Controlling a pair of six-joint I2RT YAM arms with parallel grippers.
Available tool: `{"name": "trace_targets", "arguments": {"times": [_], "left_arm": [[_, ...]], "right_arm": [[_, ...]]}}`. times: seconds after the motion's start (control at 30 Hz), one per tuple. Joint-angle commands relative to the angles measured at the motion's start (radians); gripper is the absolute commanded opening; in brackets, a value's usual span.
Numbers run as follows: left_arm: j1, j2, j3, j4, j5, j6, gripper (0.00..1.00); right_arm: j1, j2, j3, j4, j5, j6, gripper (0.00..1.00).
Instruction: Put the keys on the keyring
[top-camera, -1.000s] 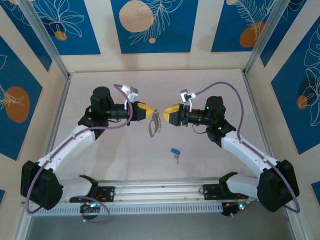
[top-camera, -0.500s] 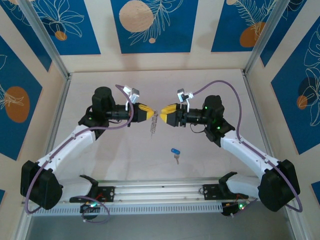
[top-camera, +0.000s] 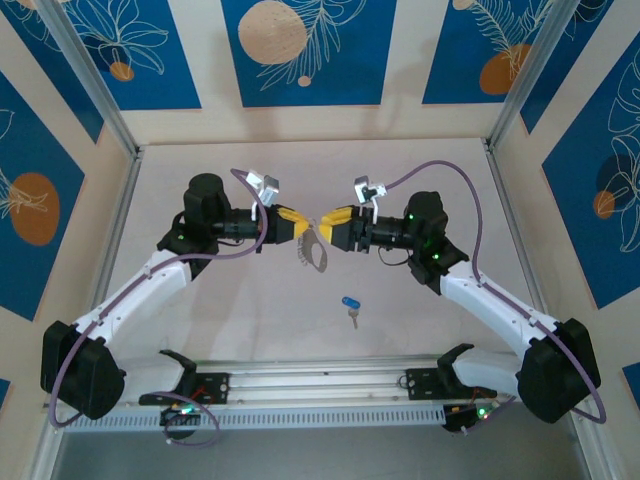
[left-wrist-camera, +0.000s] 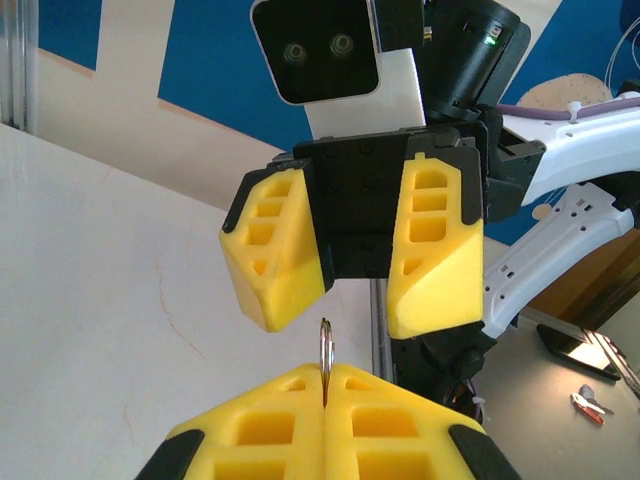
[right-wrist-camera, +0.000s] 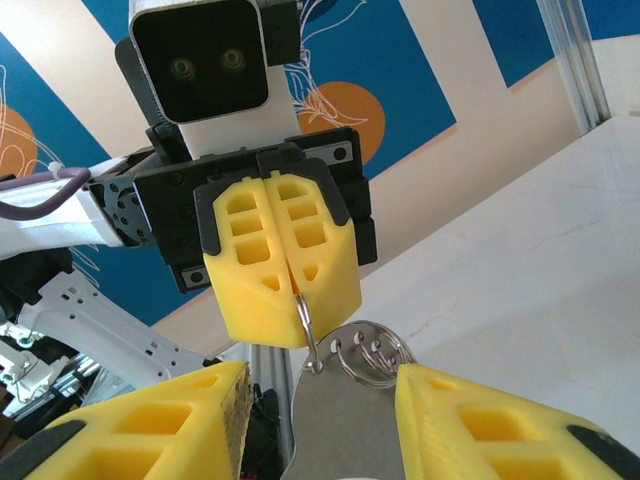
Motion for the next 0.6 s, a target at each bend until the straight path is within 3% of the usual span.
{"name": "trace_targets", "arguments": {"times": [0.0,0.33,0.57], "left_arm": [[-0.015,-0.013,0.015,0.032,0.009,-0.009,0.0],[-0.02,-0.009,0.016,0.03,0.007,-0.006,0.0],[-0.02,-0.006,0.018,0.028,0.007,-0.004,0.0]], "right_arm": [[0.015,0.01,0.039,0.032,0.005,-0.002,0.43],[0.03,0.041,0.062,0.033,0.009,-0.006,0.38],[0.031,0.045,0.061,0.031,0.012,-0.007,0.26]]}}
